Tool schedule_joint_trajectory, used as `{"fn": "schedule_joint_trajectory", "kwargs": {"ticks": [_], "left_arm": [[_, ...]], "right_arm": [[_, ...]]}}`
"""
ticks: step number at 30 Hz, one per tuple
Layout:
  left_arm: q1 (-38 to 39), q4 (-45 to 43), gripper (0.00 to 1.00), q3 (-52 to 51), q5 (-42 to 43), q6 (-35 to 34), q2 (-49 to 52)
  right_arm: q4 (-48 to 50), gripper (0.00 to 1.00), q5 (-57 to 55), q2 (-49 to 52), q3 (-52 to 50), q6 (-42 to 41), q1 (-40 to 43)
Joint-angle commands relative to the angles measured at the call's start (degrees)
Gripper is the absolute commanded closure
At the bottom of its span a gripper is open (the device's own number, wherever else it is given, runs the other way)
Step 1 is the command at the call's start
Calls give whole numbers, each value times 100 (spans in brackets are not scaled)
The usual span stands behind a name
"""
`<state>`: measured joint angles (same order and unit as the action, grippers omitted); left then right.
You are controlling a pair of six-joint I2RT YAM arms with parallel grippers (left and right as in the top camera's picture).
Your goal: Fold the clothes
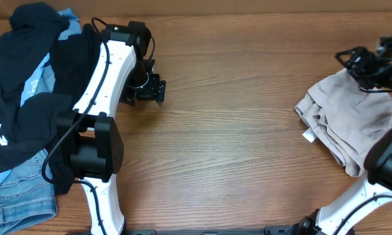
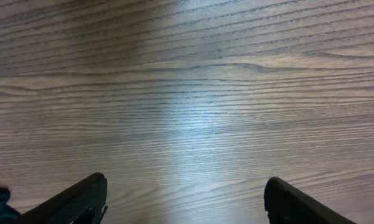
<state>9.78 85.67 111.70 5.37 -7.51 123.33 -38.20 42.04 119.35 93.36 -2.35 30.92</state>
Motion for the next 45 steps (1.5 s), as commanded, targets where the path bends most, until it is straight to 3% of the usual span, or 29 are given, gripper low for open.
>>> {"fn": "schedule_joint_trajectory", "kwargs": {"ticks": [1,7,12,16,19,21,24,29,32,34,36,38,40,43,45], "left_arm": [[42,-4,16,55,48,66,-66],[44,2,16,55,66,66,-66],[42,61,16,55,61,98,-66],[42,96,16,55,42,197,-66],[42,59,15,55,44,197,-66],[42,20,15,55,48,195,-66],[44,22,15,55,90,192,-66],[42,68,15,55,87,195,-66],[42,105,15,55,87,195,-66],[42,114,15,55,87,195,-66],[42,105,15,55,90,195,-66],[42,96,15,55,87,195,-66],[42,42,15,55,87,195,-66],[42,-24,14,55,90,195,-66],[42,-44,14,55,90,195,-66]], "right_arm": [[227,12,-649,649,-4,-133,-85],[-369,12,-651,1318,-2,-256,101],[-511,11,1292,597,120,-181,284],[-876,12,2317,-59,120,-487,1460],[-1316,8,2295,-42,-155,258,2214],[-960,7,2144,37,-614,317,2505],[101,6,2098,297,-1349,103,2535],[103,7,1198,525,-1751,87,2586],[118,7,2531,409,-1596,44,2621],[-52,0,2710,-63,-1272,46,2496],[-98,0,2702,-927,-1032,42,2212],[-345,0,2258,-1628,-929,39,1882],[-1156,0,1075,-2315,-929,299,1276],[-2020,1,-807,-2485,-951,393,173],[-2044,4,-1836,-2260,-1126,378,-715]]}}
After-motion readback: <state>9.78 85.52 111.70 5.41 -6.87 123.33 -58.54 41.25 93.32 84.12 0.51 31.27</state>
